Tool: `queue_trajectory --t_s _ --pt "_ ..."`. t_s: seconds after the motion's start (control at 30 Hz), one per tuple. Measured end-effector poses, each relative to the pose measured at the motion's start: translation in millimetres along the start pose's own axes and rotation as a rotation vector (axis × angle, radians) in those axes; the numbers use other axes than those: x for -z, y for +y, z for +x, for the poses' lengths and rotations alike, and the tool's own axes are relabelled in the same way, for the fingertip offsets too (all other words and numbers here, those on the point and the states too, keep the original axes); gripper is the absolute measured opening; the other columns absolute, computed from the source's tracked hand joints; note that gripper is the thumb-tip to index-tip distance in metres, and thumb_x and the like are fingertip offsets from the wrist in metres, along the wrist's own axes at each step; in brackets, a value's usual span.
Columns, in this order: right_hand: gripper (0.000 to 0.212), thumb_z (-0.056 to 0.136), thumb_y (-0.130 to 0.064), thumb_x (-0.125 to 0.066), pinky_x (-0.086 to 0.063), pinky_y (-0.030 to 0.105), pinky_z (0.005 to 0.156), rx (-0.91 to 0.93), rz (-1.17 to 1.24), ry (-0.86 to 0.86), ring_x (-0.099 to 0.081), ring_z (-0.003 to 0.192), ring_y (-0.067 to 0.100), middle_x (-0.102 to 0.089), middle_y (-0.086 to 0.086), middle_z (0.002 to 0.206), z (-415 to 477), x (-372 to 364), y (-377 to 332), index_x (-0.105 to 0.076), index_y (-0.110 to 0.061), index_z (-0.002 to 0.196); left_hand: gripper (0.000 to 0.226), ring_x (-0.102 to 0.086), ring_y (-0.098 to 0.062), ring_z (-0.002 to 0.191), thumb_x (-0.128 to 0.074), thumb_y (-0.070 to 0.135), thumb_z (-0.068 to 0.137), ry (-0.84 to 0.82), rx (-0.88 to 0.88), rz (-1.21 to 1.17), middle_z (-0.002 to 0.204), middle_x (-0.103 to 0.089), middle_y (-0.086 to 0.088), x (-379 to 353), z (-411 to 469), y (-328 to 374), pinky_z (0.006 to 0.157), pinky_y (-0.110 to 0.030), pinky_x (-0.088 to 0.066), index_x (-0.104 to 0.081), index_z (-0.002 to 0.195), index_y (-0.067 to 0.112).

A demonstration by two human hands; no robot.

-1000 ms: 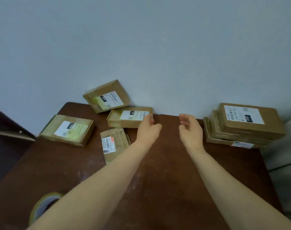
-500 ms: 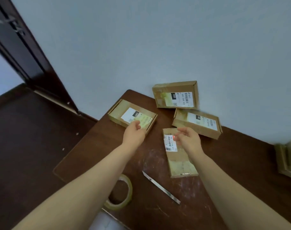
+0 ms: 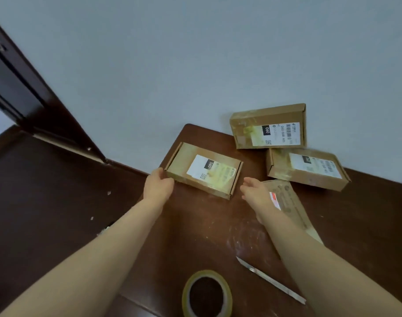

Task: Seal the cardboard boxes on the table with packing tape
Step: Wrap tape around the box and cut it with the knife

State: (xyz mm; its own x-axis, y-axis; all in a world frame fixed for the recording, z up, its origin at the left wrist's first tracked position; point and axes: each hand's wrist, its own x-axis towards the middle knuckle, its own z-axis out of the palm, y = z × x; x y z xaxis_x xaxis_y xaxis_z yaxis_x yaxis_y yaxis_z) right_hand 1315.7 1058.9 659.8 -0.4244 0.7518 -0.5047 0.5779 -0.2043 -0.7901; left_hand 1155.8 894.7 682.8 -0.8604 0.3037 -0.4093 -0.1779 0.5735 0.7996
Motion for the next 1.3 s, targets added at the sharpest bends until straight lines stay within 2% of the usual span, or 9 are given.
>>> queue_trajectory --t_s 0.13,0.33,0.53,0.6,0.73,0.87,1.0,1.13,1.3 --pt "0.055 0.097 -0.023 -0.051 -0.035 0.038 0.109 -0.099 0.044 0.110 -0.040 0.134 0.027 -0.038 0.007 0.150 14.7 -29.0 -7.1 -0.032 -0.013 0.148 0.064 -0.030 -0.022 0.140 -0.047 0.003 0.091 -0.149 -0.037 0.052 0.154 -0.031 -0.002 9.4 56.1 0.9 0.111 -0.032 -0.027 -0.026 0.150 0.017" --pt "0.057 0.087 -0.002 -0.063 -0.042 0.028 0.093 -0.106 0.018 0.151 -0.052 0.119 0.023 -0.053 0.010 0.135 0.7 -59.2 -7.6 -0.044 -0.007 0.140 0.068 -0.035 -0.023 0.138 -0.048 0.002 0.088 -0.423 0.009 -0.010 0.152 -0.035 -0.004 7.9 95.6 4.5 0.115 -0.038 -0.028 -0.025 0.150 0.015" --pt "0.058 0.077 0.015 -0.049 -0.053 0.045 0.091 -0.094 0.418 0.255 -0.065 0.104 0.024 -0.067 0.012 0.115 -38.8 -59.3 4.8 -0.056 -0.011 0.128 0.052 -0.044 -0.018 0.131 -0.039 0.049 0.095 -0.492 0.088 -0.202 0.141 -0.050 0.002 24.8 71.7 2.1 0.114 -0.039 -0.029 -0.045 0.141 0.025" --pt "0.050 0.076 0.003 -0.044 -0.053 0.054 0.088 -0.154 0.643 0.258 -0.068 0.094 0.027 -0.070 0.018 0.104 -52.0 -56.3 10.4 -0.063 -0.017 0.117 0.067 -0.044 -0.017 0.128 -0.027 0.070 0.091 -0.521 0.144 -0.290 0.135 -0.054 0.006 35.7 57.9 -2.0 0.112 -0.035 -0.026 -0.050 0.137 0.026" --pt "0.044 0.078 -0.043 -0.061 -0.048 0.053 0.097 -0.131 0.733 0.212 -0.064 0.110 0.027 -0.067 0.007 0.119 -73.8 -49.4 22.6 -0.064 -0.028 0.120 0.091 -0.052 -0.016 0.103 -0.032 0.092 0.053 -0.433 0.167 -0.264 0.108 -0.061 0.007 53.8 26.2 -11.5 0.092 -0.032 -0.031 -0.062 0.109 0.027" --pt "0.046 0.069 -0.066 -0.070 -0.051 0.048 0.094 -0.076 0.564 0.183 -0.066 0.101 0.026 -0.071 0.004 0.105 -98.0 -55.3 35.0 -0.067 -0.039 0.106 0.053 -0.062 -0.021 0.085 -0.055 0.070 0.074 -0.353 0.066 -0.190 0.092 -0.066 -0.004 64.7 -0.8 -20.4 0.077 -0.036 -0.052 -0.062 0.084 0.019" --pt "0.028 0.079 -0.045 -0.070 -0.050 0.036 0.088 -0.001 0.485 0.193 -0.060 0.099 0.015 -0.064 -0.001 0.115 -108.9 -56.2 41.3 -0.062 -0.037 0.105 0.029 -0.062 -0.015 0.082 -0.068 0.039 0.084 -0.276 0.093 -0.203 0.079 -0.064 0.000 68.6 -15.6 -33.4 0.078 -0.032 -0.052 -0.062 0.072 0.013" --pt "0.032 0.086 -0.041 -0.066 -0.050 0.038 0.097 0.038 0.429 0.149 -0.060 0.107 0.013 -0.062 -0.006 0.116 -111.0 -52.0 39.2 -0.057 -0.034 0.116 0.023 -0.059 -0.011 0.087 -0.064 0.031 0.089 -0.270 0.113 -0.285 0.089 -0.060 0.001 69.4 -28.3 -36.2 0.073 -0.026 -0.050 -0.060 0.088 0.009" --pt "0.033 0.089 -0.035 -0.064 -0.048 0.039 0.093 0.069 0.435 0.113 -0.060 0.109 0.022 -0.061 -0.004 0.118 -115.1 -49.2 37.0 -0.056 -0.031 0.121 0.022 -0.055 -0.006 0.093 -0.058 0.025 0.093 -0.270 0.063 -0.293 0.106 -0.058 0.006 70.0 -35.6 -37.5 0.087 -0.032 -0.049 -0.059 0.115 0.024"
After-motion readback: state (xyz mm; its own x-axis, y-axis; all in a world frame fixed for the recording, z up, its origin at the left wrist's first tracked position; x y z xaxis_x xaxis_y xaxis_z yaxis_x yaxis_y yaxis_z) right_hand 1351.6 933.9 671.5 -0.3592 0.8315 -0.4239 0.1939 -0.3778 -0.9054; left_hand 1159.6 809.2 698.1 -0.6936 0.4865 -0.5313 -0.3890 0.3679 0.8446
